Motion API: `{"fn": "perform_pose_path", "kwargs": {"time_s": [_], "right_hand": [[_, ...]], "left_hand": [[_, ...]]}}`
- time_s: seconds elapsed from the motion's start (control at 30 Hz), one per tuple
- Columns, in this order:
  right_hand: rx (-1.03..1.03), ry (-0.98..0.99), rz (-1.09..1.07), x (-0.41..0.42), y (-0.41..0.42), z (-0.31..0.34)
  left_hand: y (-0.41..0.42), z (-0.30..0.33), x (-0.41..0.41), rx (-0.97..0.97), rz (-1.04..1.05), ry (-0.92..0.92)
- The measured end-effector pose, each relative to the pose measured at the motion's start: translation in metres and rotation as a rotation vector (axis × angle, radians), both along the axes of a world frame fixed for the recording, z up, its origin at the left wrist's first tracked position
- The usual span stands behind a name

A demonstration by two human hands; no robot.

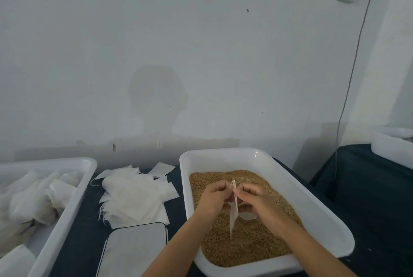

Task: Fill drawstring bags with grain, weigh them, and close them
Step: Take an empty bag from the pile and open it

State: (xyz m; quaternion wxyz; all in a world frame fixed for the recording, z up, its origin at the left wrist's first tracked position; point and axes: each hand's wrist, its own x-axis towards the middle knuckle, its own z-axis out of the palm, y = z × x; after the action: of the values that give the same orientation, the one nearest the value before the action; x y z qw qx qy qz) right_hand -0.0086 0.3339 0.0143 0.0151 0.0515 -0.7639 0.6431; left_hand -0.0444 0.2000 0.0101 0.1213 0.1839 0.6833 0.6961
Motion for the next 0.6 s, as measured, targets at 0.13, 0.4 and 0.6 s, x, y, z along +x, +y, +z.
{"fn": "perform_pose_path", "kwargs": {"time_s": [0.13,0.4,0.6], "right_hand": [[-0.011,-0.023,-0.012,0.000,0.002,-0.001],[0.179,-0.014,-0.365,-0.006,0.006,-0.003],[0.223,-0.050,-0.379,-0.004,0.006,-0.001]], "left_hand": [[0.004,-0.004,-0.002,-0.089,0.076,0.125],[0.006,-0.014,-0.003,-0.391,0.282,0.313],[0.009,-0.015,0.006,-0.653,0.323,0.890]]}}
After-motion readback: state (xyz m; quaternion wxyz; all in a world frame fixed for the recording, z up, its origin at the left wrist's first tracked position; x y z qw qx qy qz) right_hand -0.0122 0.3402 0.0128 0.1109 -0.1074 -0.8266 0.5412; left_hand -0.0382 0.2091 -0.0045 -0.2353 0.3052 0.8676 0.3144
